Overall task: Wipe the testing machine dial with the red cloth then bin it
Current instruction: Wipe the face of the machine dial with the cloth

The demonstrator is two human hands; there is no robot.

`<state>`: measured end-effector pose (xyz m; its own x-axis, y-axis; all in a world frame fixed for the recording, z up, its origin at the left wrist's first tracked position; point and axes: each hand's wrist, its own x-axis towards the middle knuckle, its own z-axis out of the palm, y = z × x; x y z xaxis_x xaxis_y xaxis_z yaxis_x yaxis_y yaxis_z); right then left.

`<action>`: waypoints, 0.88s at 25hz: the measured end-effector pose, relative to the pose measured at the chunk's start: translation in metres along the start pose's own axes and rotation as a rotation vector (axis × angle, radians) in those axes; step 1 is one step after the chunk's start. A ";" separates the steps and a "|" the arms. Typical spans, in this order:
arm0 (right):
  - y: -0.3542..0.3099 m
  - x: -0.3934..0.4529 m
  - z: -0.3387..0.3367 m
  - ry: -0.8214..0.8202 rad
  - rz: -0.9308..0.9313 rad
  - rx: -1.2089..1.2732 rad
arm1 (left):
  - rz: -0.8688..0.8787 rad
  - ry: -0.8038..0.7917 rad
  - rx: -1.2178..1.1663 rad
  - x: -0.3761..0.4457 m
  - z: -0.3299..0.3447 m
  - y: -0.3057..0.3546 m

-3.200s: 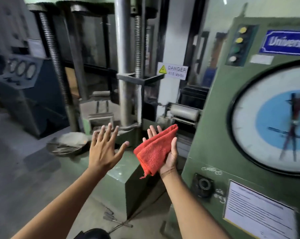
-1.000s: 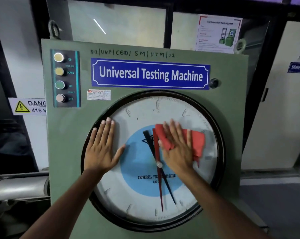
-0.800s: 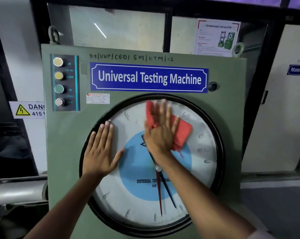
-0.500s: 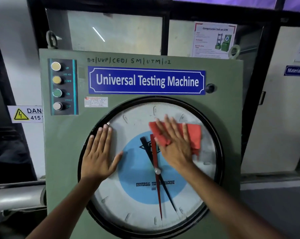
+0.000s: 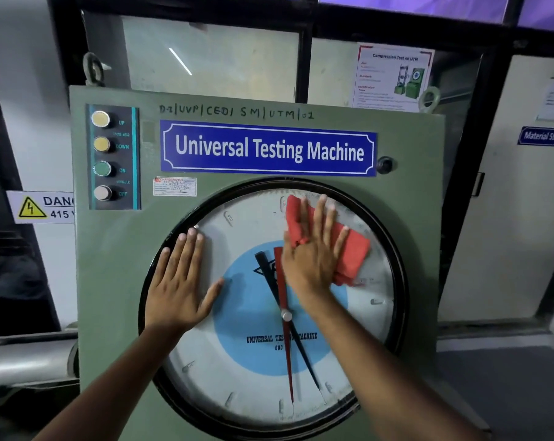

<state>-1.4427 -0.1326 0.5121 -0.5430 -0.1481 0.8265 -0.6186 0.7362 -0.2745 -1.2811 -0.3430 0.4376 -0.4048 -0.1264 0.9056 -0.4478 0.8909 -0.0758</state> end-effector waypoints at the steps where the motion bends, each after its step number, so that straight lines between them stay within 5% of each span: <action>1: -0.019 -0.012 0.006 0.002 -0.096 0.019 | 0.003 0.005 0.000 -0.001 0.000 0.000; 4: -0.038 -0.034 0.013 -0.048 -0.513 -0.038 | 0.008 0.004 0.005 -0.001 0.000 -0.001; 6: -0.010 -0.011 0.007 -0.032 -0.406 -0.094 | 0.010 -0.002 -0.002 -0.001 0.001 -0.002; 9: -0.008 -0.004 0.004 0.009 0.037 0.024 | 0.005 -0.015 0.002 -0.001 0.002 -0.003; 14: -0.025 -0.036 0.009 -0.089 -0.489 -0.042 | 0.003 -0.009 -0.009 -0.002 0.003 -0.004; 19: 0.006 0.014 -0.007 -0.049 0.048 0.019 | -0.001 -0.016 -0.011 -0.002 0.004 -0.003; 22: -0.018 -0.075 0.015 -0.072 -0.089 -0.014 | -0.006 -0.013 -0.016 -0.002 0.004 -0.003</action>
<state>-1.3995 -0.1447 0.4477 -0.5260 -0.2606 0.8096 -0.6586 0.7271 -0.1939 -1.2823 -0.3469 0.4338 -0.4128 -0.1372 0.9004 -0.4377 0.8969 -0.0640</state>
